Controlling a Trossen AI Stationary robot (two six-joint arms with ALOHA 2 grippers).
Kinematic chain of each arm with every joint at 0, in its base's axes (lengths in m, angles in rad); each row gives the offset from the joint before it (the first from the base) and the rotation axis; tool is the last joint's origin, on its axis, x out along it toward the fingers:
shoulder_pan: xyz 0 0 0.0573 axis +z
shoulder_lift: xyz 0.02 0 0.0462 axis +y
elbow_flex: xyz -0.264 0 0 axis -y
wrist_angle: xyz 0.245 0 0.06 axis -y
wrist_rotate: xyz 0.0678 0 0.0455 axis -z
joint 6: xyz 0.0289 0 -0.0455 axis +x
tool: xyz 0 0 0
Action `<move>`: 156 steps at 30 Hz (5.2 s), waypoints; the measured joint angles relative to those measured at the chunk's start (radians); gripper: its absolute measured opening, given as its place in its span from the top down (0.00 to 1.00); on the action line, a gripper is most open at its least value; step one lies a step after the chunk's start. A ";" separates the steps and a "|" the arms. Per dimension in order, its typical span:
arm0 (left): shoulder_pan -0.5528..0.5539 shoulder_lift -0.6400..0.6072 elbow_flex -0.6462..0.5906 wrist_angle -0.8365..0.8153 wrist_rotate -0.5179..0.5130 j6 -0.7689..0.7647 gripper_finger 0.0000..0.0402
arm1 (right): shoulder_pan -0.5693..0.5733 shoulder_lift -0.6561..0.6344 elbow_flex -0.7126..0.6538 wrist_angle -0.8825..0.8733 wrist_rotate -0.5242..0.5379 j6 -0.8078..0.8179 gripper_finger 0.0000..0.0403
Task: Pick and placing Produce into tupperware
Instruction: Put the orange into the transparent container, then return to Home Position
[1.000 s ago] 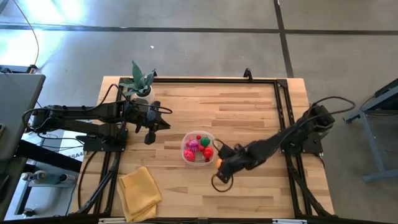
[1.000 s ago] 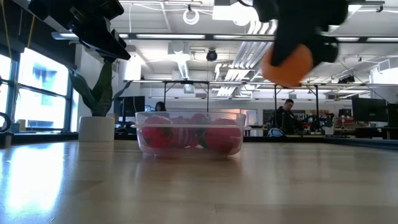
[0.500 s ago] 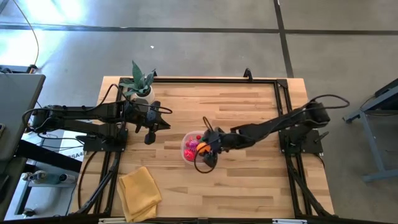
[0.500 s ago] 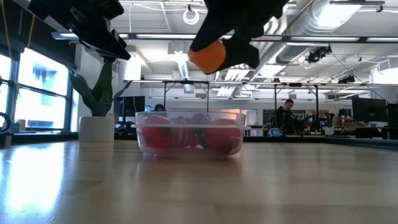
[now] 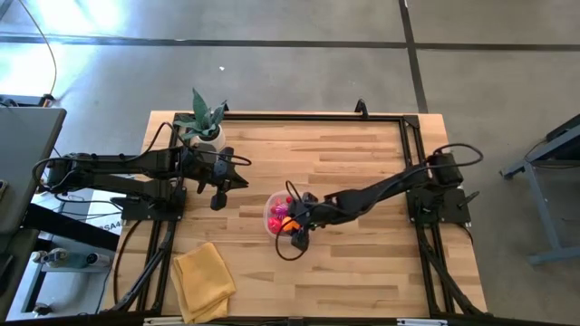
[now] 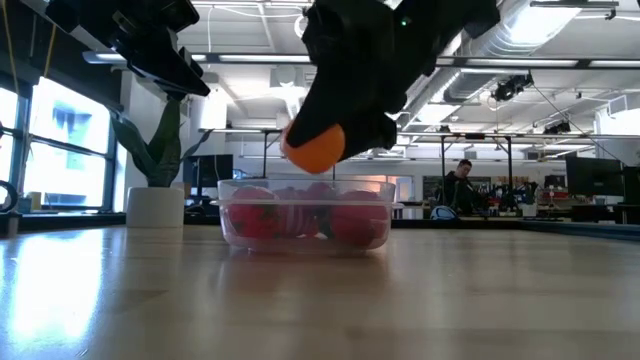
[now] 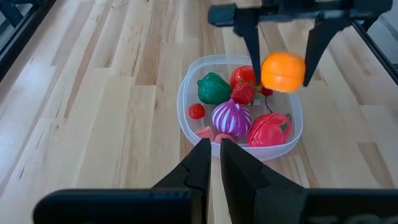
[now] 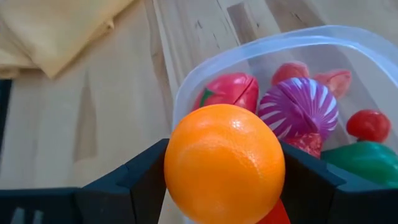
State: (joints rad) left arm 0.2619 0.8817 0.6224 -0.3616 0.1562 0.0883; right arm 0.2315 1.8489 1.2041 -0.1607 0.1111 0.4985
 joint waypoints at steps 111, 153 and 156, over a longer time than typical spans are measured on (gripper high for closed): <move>0.000 0.000 0.000 0.011 -0.001 -0.216 0.94 | -0.254 -1.445 -0.630 -0.112 -0.103 -0.413 1.00; 0.000 -0.611 -0.006 0.021 -0.031 -0.200 0.94 | -0.317 -1.845 -0.832 -0.050 -0.172 -0.365 1.00; 0.000 -0.671 -0.037 0.026 -0.048 -0.224 0.94 | -0.317 -1.845 -0.832 -0.050 -0.172 -0.354 1.00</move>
State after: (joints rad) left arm 0.2619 0.2111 0.5857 -0.3352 0.1081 -0.1356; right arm -0.0853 0.0044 0.3717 -0.2111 -0.0608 0.1445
